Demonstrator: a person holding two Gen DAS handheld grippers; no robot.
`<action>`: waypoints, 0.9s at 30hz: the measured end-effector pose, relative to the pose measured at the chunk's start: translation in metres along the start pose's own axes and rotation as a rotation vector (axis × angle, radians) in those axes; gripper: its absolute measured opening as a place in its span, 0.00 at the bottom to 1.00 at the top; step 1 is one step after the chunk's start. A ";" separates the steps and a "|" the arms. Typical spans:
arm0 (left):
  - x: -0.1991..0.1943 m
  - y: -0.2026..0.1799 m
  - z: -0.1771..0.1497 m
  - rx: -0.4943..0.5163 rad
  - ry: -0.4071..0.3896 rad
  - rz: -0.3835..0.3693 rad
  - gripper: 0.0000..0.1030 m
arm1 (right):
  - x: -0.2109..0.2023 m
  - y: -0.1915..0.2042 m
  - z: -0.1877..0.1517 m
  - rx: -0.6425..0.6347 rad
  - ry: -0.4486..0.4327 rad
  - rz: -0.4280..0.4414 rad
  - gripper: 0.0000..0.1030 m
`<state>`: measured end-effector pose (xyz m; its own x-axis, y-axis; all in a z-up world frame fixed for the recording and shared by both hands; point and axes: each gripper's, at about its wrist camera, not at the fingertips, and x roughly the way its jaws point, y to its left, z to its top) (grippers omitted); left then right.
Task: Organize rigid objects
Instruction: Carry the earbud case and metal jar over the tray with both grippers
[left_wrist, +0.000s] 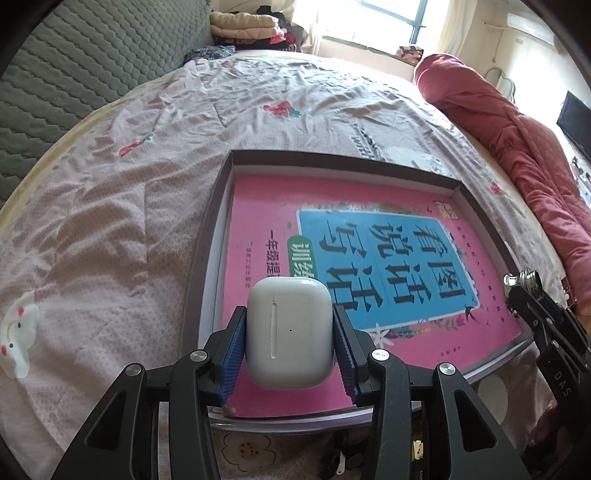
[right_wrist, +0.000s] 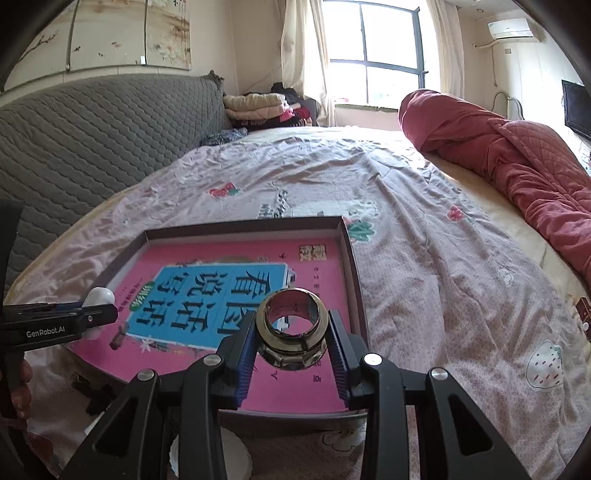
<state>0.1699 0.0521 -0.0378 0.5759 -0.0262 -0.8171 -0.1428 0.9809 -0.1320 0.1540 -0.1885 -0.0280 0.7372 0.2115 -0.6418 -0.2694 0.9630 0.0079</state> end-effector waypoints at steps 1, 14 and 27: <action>0.001 0.000 -0.001 0.001 0.004 0.001 0.44 | 0.001 0.000 -0.001 -0.003 0.007 -0.001 0.36; 0.005 -0.001 -0.009 0.027 0.014 0.001 0.44 | 0.012 0.012 -0.009 -0.061 0.059 0.001 0.36; 0.005 -0.003 -0.009 0.030 0.013 0.012 0.45 | 0.016 0.007 -0.012 -0.061 0.083 -0.034 0.36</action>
<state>0.1659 0.0474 -0.0469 0.5638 -0.0163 -0.8257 -0.1254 0.9865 -0.1051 0.1566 -0.1805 -0.0475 0.6932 0.1617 -0.7024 -0.2841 0.9569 -0.0600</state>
